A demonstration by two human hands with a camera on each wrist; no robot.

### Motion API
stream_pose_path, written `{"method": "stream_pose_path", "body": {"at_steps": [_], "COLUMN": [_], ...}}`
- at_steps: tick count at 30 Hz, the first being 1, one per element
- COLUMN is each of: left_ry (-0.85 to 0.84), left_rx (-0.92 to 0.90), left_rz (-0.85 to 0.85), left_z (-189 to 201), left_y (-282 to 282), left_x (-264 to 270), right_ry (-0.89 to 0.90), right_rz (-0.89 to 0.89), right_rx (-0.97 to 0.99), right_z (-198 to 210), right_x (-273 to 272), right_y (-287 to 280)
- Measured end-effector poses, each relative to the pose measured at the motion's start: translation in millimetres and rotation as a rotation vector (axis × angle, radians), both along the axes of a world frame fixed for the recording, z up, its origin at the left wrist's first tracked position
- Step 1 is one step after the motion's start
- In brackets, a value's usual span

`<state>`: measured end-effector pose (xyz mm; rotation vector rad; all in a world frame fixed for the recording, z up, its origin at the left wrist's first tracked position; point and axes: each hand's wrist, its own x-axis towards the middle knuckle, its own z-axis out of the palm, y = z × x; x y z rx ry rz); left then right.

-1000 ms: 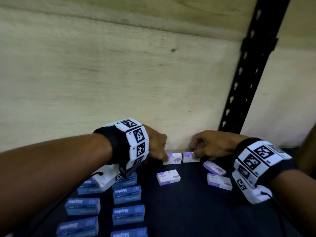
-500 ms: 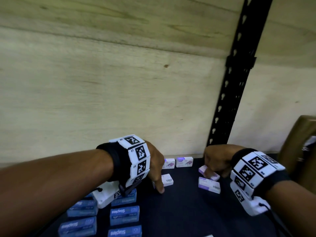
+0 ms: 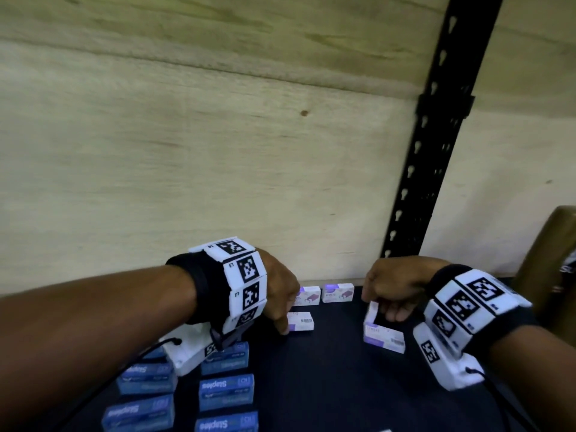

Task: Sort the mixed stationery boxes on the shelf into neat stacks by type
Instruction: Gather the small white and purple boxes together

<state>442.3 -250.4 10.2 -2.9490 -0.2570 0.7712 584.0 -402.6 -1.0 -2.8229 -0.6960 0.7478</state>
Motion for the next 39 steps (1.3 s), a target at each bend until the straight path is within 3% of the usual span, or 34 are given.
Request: {"method": "stream_pose_path", "body": {"at_steps": [8,15,20,25,39], "left_ry": [0.003,-0.012,-0.111,-0.003,-0.002], "left_rx": [-0.189,-0.103,-0.168,-0.136,-0.096], "left_rz": [0.061,0.044,-0.004,0.018,-0.018], "left_z": [0.5,3.7,-3.9,0.8,0.2], "left_y": [5.8,-3.9,9.0,6.2,-1.5], "left_x": [8.2,3.6,-1.2,4.6,6.6], "right_ry": [0.014,0.073,0.049,-0.021,-0.048], "right_rz": [0.056,0.015,-0.009,-0.038,0.007], "right_rx": [-0.050,-0.055,-0.078,-0.173,-0.117], "right_z": [-0.3,11.1,6.5,2.6,10.9], "right_x": [4.0,-4.3,-6.3,-8.0,-7.9], "right_y": [-6.3,-7.4,-2.5,0.0,-1.1]}}
